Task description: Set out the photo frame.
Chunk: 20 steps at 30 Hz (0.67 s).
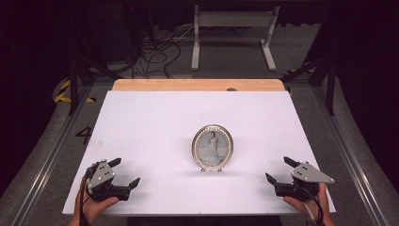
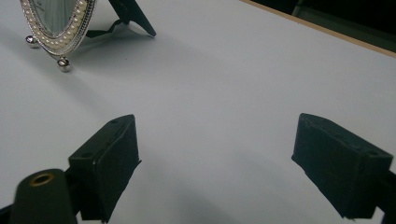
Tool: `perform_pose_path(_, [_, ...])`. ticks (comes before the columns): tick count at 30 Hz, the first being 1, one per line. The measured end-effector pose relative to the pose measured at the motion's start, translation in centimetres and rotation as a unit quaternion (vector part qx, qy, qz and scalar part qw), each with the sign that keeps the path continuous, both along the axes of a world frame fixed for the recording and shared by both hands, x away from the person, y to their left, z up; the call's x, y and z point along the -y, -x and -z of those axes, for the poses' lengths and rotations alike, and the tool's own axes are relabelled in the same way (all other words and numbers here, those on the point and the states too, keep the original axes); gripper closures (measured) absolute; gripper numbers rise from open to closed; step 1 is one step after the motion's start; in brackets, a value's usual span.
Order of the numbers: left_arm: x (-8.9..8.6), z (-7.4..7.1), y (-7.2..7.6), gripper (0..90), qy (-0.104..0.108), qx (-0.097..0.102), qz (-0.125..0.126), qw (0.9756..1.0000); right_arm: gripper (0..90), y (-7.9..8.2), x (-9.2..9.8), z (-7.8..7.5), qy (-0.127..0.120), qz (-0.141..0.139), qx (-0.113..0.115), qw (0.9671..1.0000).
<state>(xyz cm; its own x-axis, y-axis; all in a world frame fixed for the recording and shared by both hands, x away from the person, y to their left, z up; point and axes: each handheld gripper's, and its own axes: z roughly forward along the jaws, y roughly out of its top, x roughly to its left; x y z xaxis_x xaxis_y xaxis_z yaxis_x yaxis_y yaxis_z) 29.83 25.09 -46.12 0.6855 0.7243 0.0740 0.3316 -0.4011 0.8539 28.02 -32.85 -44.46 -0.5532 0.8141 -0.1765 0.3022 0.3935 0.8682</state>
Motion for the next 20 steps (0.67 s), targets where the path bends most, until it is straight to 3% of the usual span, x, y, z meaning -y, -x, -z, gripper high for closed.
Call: perform_pose_path(20, [0.15,0.01,-0.32,5.1,-0.001,-0.003,0.000,1.0000,14.8,0.18,0.63,-0.18,-0.004,0.011,0.002,0.9999])
